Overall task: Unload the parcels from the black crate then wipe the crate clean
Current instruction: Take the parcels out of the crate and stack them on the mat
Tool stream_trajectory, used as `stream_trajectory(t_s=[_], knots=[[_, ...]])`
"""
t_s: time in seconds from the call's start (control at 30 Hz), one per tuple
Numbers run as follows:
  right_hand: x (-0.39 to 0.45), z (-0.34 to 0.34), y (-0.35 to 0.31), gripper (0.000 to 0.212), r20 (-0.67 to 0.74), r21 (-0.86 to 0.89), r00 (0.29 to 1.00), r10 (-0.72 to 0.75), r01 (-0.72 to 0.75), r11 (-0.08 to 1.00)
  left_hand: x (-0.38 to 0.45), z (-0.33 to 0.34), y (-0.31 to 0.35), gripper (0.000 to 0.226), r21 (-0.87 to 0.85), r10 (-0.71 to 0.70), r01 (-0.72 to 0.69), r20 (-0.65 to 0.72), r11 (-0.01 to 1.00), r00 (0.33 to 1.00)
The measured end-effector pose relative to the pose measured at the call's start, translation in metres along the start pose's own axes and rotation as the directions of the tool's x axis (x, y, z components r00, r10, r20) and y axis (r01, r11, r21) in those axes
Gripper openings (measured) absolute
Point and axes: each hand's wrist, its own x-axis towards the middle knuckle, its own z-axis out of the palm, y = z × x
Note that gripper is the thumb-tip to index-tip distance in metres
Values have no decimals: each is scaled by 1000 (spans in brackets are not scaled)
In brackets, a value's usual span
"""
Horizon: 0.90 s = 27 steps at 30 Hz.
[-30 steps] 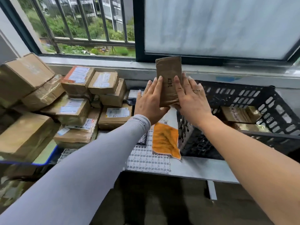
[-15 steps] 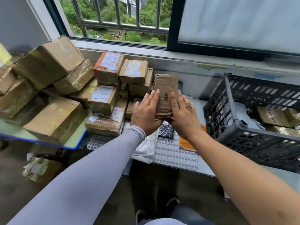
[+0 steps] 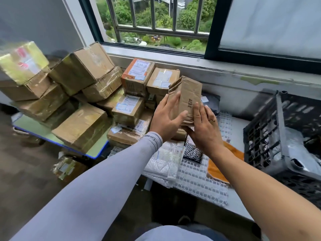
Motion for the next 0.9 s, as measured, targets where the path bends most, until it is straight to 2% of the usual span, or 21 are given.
stream_trajectory(t_s=[0.13,0.27,0.33,0.4,0.47,0.53,0.63,0.8,0.9], knots=[[8,3,8,91,-10,8,1000,-8,8,1000,12,8,-2,77,-18,20,-19,27,1000,999],[9,11,18,90,67,-29,998,2,0,1000,12,16,-5,79,215,77,-80,23,973,997],[9,13,20,87,114,-77,993,-14,22,997,12,19,-14,75,430,166,-166,40,887,985],[10,12,17,89,161,-107,987,-3,21,994,16,20,-30,72,612,227,-257,128,748,965],[9,9,9,91,166,-108,985,36,-19,994,19,18,-47,76,704,214,-317,234,636,949],[7,8,3,93,170,-136,983,73,-50,989,16,13,-61,87,721,224,-368,292,586,930],[6,13,-6,99,238,-194,964,116,-70,978,10,3,-81,92,692,291,-527,440,493,850],[1,30,-24,108,351,-224,922,163,-86,971,0,-17,-123,87,544,404,-790,680,282,612],[-7,48,-38,103,421,-175,896,143,-75,982,-7,-28,-147,92,462,411,-846,739,267,534]])
